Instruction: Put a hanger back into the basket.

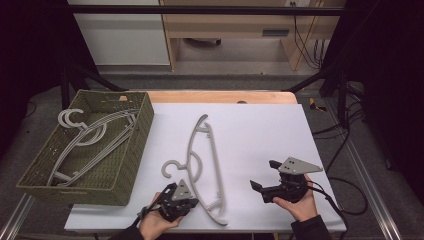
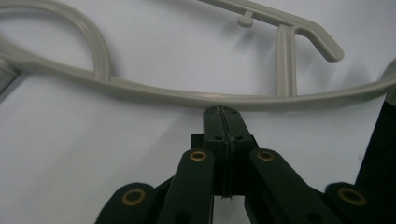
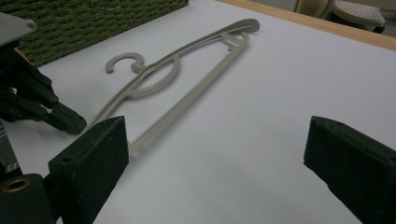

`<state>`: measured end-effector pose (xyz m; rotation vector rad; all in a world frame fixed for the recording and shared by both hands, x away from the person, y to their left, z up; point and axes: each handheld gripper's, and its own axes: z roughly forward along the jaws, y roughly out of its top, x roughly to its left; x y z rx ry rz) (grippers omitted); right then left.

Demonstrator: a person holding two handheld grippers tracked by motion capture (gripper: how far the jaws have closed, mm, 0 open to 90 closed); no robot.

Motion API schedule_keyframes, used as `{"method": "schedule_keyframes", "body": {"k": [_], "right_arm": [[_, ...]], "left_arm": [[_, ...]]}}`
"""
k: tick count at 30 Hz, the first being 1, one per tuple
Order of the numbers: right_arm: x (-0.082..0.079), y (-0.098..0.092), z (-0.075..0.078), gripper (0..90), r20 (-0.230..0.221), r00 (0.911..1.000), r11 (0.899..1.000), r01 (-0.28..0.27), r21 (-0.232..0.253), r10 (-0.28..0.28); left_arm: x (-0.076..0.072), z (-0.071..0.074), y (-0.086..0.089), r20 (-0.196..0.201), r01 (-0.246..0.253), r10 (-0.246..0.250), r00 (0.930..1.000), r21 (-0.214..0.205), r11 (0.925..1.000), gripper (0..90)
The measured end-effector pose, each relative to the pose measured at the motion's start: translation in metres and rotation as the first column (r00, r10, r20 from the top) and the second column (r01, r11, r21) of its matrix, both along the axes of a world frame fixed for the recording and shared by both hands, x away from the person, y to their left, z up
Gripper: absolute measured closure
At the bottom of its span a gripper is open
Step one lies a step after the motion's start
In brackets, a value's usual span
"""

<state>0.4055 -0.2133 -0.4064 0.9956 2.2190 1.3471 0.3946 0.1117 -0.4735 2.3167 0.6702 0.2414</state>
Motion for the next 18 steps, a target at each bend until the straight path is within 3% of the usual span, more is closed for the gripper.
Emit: {"method": "schedule_keyframes", "body": {"k": [4, 6, 8, 13, 18], "right_arm": [[0.000, -0.001, 0.001, 7.2, 0.003, 1.0000, 1.000, -0.004, 0.000, 0.004], [-0.001, -0.001, 0.001, 7.5, 0.002, 1.0000, 1.000, -0.003, 0.000, 0.003], [-0.001, -0.001, 0.001, 7.8, 0.002, 1.0000, 1.000, -0.006, 0.000, 0.006], [0.000, 0.002, 0.000, 8.6, -0.009, 0.9999, 1.000, -0.006, 0.000, 0.006], [0.000, 0.011, -0.001, 10.1, -0.012, 0.9998, 1.000, -0.013, -0.024, 0.013]], "left_arm": [[0.007, -0.002, -0.021, -0.010, 0.008, -0.008, 0.9999, -0.031, 0.9995, 90.0], [0.008, -0.002, -0.024, -0.021, 0.008, -0.009, 0.9997, -0.058, 0.9983, 89.9], [0.007, 0.000, -0.021, -0.006, 0.012, -0.012, 0.9999, -0.052, 0.9986, 89.4], [0.008, 0.022, 0.010, 0.036, -0.035, 0.041, 0.9985, -0.139, 0.9897, 82.3], [0.004, 0.041, 0.054, 0.079, -0.088, 0.105, 0.9913, -0.193, 0.9773, 65.9]]}}
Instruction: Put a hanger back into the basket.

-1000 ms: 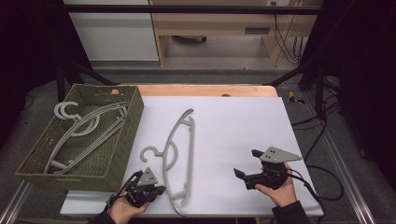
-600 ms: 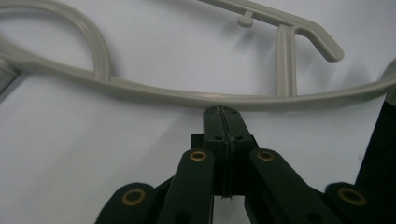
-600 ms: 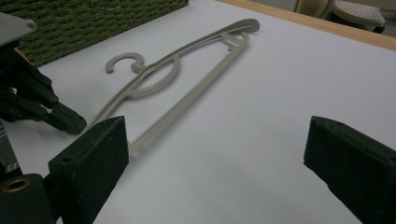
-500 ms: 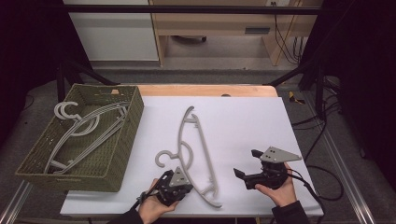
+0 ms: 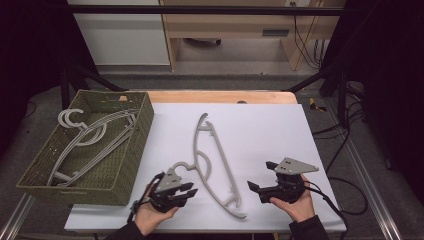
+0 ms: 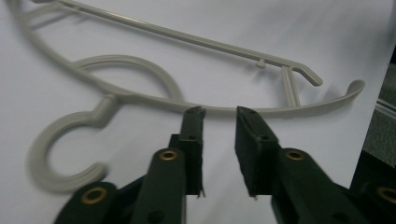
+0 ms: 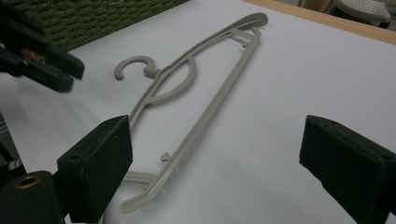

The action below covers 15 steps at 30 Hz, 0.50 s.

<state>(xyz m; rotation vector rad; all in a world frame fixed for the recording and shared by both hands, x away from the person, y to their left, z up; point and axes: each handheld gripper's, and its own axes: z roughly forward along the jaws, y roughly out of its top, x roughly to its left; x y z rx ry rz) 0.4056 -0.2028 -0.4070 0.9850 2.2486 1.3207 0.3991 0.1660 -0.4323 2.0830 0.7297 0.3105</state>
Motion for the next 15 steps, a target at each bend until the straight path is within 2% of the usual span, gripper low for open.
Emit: {"method": "schedule_keyframes", "body": {"k": [4, 8, 10, 12, 15], "right_arm": [[0.000, 0.018, 0.001, 10.7, -0.015, 0.9998, 0.999, -0.016, -0.029, 0.016], [0.001, 0.041, -0.001, 17.0, -0.045, 0.9980, 0.998, -0.046, -0.045, 0.044], [0.002, 0.052, -0.005, 20.8, -0.072, 0.9956, 0.996, -0.065, -0.058, 0.060], [0.002, 0.063, -0.012, 25.8, -0.108, 0.9907, 0.994, -0.089, -0.060, 0.083], [0.003, 0.075, -0.024, 32.8, -0.154, 0.9837, 0.990, -0.107, -0.090, 0.092]], "left_arm": [[-0.002, 0.006, 0.029, 0.019, -0.041, 0.042, 0.9989, -0.042, 0.9983, 48.1], [-0.004, 0.013, 0.045, 0.045, -0.070, 0.075, 0.9962, -0.095, 0.9930, 32.5], [-0.006, 0.016, 0.047, 0.070, -0.074, 0.081, 0.9943, -0.093, 0.9929, 25.3], [-0.006, 0.019, 0.048, 0.086, -0.079, 0.085, 0.9926, -0.070, 0.9944, 20.3], [-0.007, 0.022, 0.051, 0.092, -0.084, 0.091, 0.9916, -0.081, 0.9932, 14.1]]}}
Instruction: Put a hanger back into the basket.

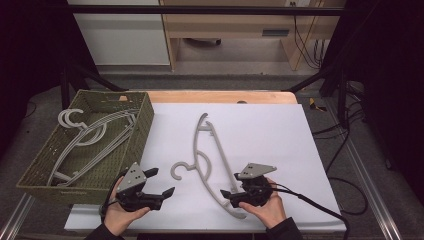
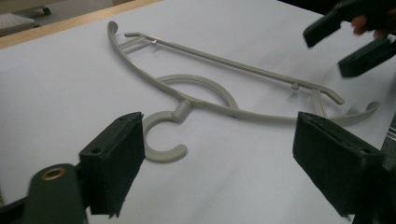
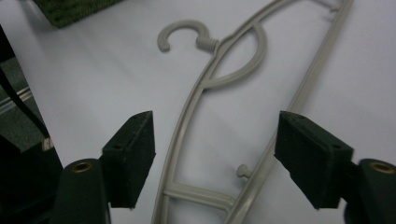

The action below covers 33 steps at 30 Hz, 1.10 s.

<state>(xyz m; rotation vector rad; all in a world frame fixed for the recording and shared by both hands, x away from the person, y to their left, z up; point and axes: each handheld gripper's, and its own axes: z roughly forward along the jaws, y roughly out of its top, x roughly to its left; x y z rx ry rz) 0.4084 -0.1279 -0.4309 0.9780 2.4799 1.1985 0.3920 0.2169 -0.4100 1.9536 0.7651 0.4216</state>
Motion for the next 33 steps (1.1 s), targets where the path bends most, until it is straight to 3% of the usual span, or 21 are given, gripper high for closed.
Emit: {"method": "schedule_keyframes", "body": {"k": [5, 8, 15, 20, 24, 28, 33], "right_arm": [[0.000, 0.016, -0.016, 43.4, -0.062, 0.9978, 0.999, -0.025, -0.034, 0.023], [0.001, 0.022, -0.025, 49.4, -0.093, 0.9953, 0.999, -0.032, -0.031, 0.029], [0.001, 0.029, -0.036, 58.2, -0.113, 0.9928, 0.996, -0.049, -0.078, 0.040], [-0.003, 0.039, -0.040, 64.7, -0.078, 0.9953, 0.983, -0.070, -0.171, 0.058], [-0.002, 0.038, -0.038, 76.2, -0.092, 0.9948, 0.983, -0.060, -0.174, 0.045], [0.000, 0.035, -0.036, 77.8, -0.116, 0.9927, 0.979, -0.056, -0.194, 0.034], [0.003, 0.022, -0.033, 81.0, -0.121, 0.9924, 0.969, -0.006, -0.246, -0.025]], "left_arm": [[0.003, 0.001, 0.005, 0.001, -0.022, 0.022, 0.9998, -0.011, 0.9997, 11.2], [0.004, 0.002, 0.007, -0.004, -0.031, 0.031, 0.9995, -0.013, 0.9994, 9.6], [0.006, 0.002, 0.012, -0.014, -0.053, 0.053, 0.9985, -0.015, 0.9985, 10.1], [0.007, 0.001, 0.013, -0.016, -0.061, 0.061, 0.9980, -0.015, 0.9980, 10.5], [0.008, 0.000, 0.013, -0.018, -0.062, 0.062, 0.9979, -0.012, 0.9980, 10.9], [0.007, 0.000, 0.012, -0.016, -0.056, 0.056, 0.9983, -0.009, 0.9984, 10.9], [0.007, -0.001, 0.012, -0.024, -0.054, 0.054, 0.9982, -0.008, 0.9985, 10.9]]}}
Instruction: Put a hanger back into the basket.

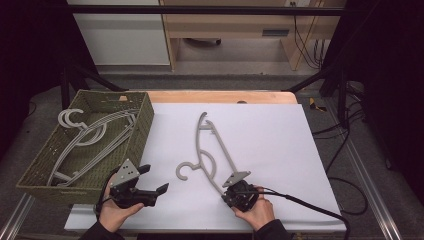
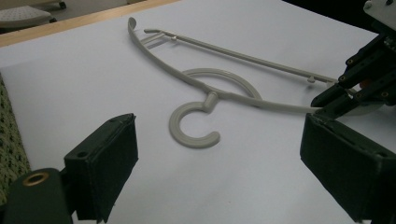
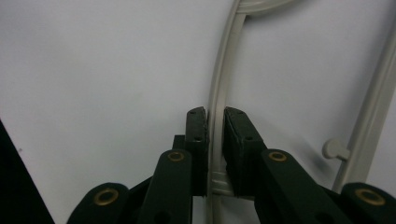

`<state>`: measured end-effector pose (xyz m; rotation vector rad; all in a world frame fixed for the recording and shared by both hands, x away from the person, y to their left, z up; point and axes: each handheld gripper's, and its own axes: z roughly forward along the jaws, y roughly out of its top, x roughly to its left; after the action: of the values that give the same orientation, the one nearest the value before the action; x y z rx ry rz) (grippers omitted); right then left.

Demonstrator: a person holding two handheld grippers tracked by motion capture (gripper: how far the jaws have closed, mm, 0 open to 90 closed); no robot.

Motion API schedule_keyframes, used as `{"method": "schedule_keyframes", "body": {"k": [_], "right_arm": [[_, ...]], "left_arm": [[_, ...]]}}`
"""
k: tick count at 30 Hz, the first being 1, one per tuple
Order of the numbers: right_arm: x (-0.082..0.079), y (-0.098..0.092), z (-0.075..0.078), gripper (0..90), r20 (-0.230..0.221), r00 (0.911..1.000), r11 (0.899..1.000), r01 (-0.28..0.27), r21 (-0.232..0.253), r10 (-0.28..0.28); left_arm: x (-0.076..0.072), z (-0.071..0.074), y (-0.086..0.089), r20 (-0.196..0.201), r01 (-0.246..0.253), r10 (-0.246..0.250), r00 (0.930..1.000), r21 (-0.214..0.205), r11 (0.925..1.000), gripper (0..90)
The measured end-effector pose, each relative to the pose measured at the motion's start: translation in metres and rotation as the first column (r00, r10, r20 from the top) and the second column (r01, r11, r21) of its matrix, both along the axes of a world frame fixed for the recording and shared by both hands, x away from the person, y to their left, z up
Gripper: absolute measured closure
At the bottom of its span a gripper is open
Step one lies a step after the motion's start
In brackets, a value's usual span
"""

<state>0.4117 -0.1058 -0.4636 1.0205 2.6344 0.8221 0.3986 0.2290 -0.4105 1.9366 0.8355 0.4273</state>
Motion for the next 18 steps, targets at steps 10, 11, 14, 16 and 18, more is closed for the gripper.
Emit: {"method": "schedule_keyframes", "body": {"k": [10, 11, 14, 16, 18], "right_arm": [[0.005, -0.029, 0.004, 80.3, -0.034, 0.9993, 0.999, 0.015, -0.051, -0.017], [0.006, -0.029, 0.004, 78.4, -0.029, 0.9995, 0.999, 0.007, -0.044, -0.008], [0.007, -0.028, 0.003, 77.7, -0.039, 0.9992, 0.999, 0.009, -0.043, -0.010], [0.007, -0.028, 0.003, 78.0, -0.041, 0.9991, 0.999, 0.005, -0.045, -0.007], [0.008, -0.028, 0.003, 79.0, -0.050, 0.9987, 0.999, 0.000, -0.050, -0.003]], "left_arm": [[-0.001, 0.000, -0.003, -0.001, 0.012, -0.012, 0.9999, 0.008, 0.9999, 11.0], [-0.001, 0.000, -0.003, 0.000, 0.012, -0.012, 0.9999, 0.009, 0.9999, 11.1], [-0.001, -0.001, -0.003, -0.004, 0.014, -0.014, 0.9999, 0.010, 0.9999, 11.1], [-0.001, -0.001, -0.004, -0.005, 0.014, -0.014, 0.9999, 0.011, 0.9998, 11.1], [-0.001, -0.001, -0.004, -0.006, 0.017, -0.017, 0.9998, 0.015, 0.9997, 11.1]]}}
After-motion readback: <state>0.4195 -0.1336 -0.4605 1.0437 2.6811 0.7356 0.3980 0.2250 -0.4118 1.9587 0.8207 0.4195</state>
